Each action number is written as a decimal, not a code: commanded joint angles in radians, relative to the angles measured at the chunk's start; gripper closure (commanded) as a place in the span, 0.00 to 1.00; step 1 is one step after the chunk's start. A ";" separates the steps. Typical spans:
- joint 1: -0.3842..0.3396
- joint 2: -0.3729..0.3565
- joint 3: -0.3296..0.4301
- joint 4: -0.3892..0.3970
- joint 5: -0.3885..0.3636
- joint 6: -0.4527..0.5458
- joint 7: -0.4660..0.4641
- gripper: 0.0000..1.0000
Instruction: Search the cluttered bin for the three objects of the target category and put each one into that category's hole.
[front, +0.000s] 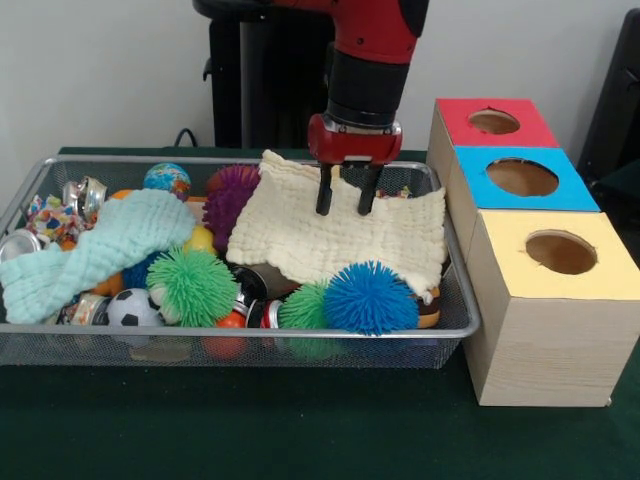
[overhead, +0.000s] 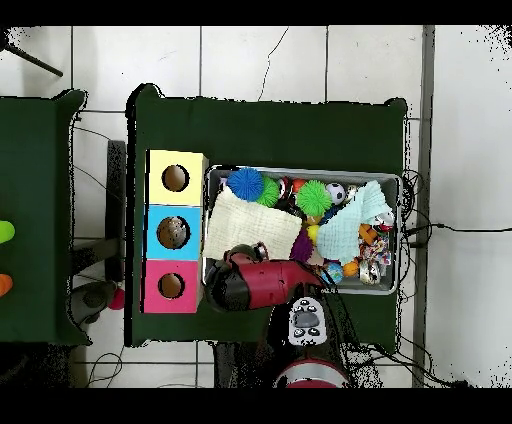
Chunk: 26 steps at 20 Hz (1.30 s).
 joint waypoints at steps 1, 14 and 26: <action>-0.043 0.101 0.085 -0.122 -0.058 -0.069 0.071 0.00; -0.014 0.229 0.022 -0.215 -0.079 -0.168 0.096 0.00; -0.047 0.232 0.056 -0.246 -0.121 -0.160 0.050 1.00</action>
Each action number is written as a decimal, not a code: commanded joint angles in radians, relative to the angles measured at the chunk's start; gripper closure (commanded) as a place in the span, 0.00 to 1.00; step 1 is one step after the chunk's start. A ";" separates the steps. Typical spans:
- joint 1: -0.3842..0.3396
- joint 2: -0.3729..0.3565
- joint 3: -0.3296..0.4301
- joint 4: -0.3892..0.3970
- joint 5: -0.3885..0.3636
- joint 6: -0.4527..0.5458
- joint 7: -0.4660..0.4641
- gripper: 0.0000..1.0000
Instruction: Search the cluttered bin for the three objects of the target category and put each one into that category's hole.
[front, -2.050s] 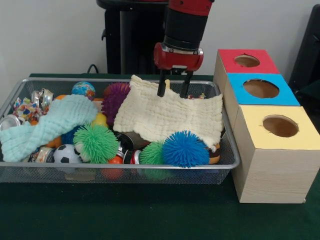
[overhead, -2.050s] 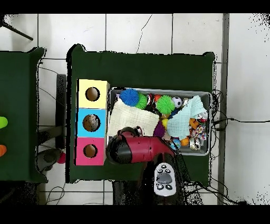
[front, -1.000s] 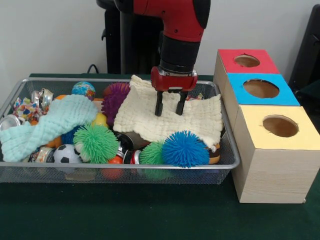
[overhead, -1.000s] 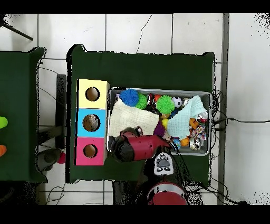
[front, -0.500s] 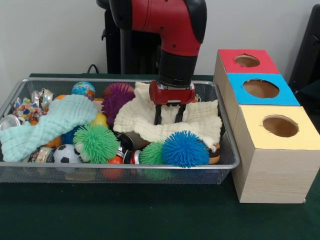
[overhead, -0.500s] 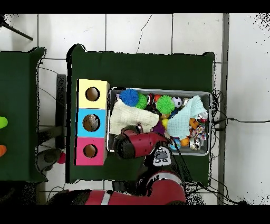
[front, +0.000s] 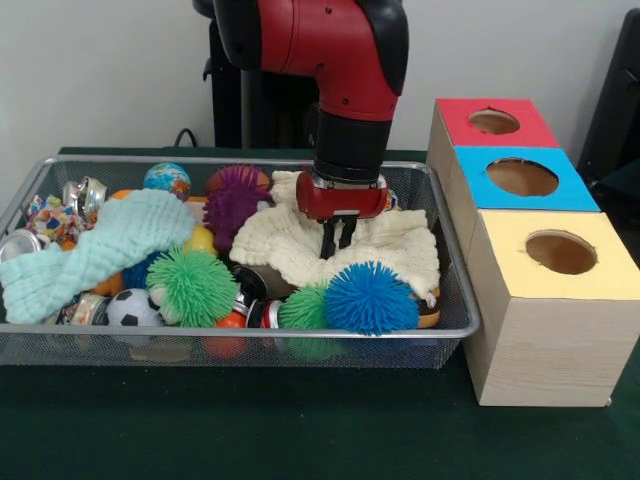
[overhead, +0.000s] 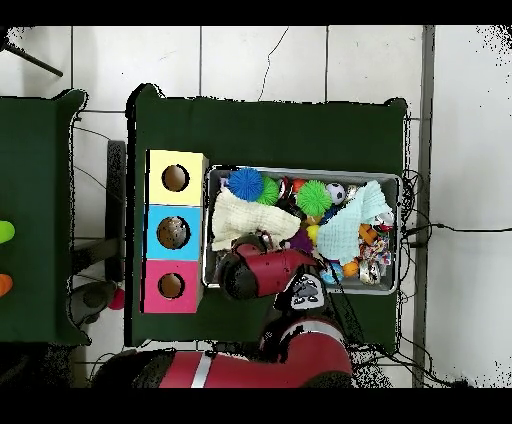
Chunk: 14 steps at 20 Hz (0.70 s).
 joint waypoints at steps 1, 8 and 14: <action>-0.041 0.054 0.075 -0.121 -0.063 0.002 0.050 1.00; -0.178 -0.079 0.182 -0.076 -0.131 0.157 -0.053 1.00; -0.342 -0.151 0.317 -0.071 -0.218 0.280 -0.189 1.00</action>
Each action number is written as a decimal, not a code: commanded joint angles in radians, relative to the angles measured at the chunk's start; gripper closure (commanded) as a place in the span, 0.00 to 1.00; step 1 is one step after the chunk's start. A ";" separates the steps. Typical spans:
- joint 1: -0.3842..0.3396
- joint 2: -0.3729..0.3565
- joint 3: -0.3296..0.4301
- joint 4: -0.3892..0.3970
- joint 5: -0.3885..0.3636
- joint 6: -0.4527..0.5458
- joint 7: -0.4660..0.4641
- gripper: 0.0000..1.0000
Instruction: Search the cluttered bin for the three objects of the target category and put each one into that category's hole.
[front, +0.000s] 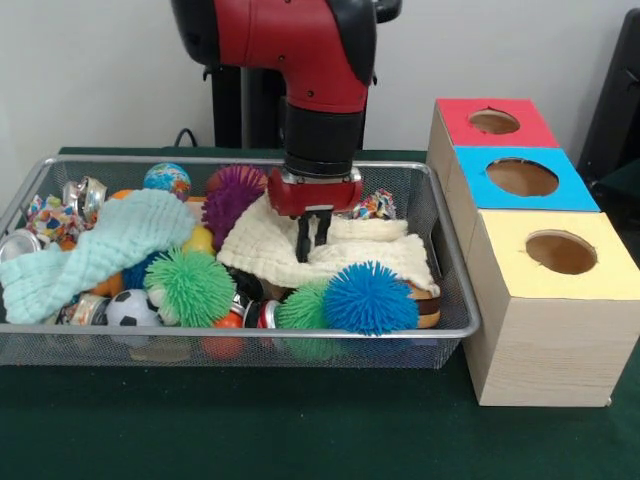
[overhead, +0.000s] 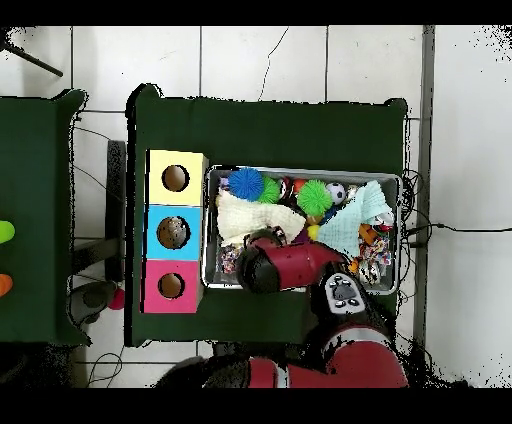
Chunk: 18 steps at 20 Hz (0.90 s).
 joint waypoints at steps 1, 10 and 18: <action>-0.194 -0.087 0.208 -0.073 -0.117 0.188 -0.201 1.00; -0.340 -0.132 0.360 -0.088 -0.218 0.327 -0.304 1.00; -0.381 -0.144 0.423 -0.095 -0.289 0.376 -0.286 1.00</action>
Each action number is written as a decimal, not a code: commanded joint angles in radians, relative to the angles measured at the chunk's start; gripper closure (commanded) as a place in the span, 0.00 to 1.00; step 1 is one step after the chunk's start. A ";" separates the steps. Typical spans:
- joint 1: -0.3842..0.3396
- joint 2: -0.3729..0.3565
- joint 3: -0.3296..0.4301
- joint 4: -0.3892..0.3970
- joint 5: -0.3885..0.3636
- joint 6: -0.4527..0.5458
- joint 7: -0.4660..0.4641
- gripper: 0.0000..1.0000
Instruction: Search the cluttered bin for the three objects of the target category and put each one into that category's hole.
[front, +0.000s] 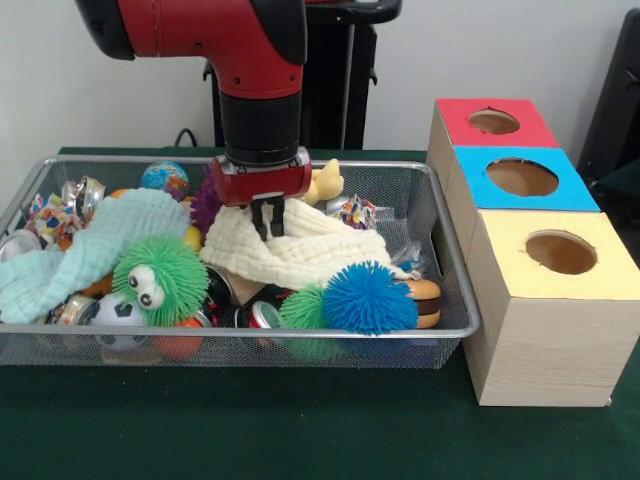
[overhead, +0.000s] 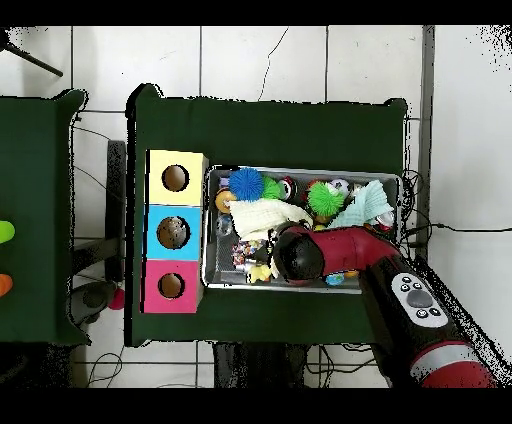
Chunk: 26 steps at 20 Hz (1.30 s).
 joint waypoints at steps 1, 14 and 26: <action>-0.065 -0.059 0.109 -0.097 -0.117 0.079 -0.278 1.00; -0.172 -0.215 0.225 -0.039 -0.086 0.263 -0.368 1.00; -0.271 -0.334 0.334 0.024 -0.081 0.370 -0.428 1.00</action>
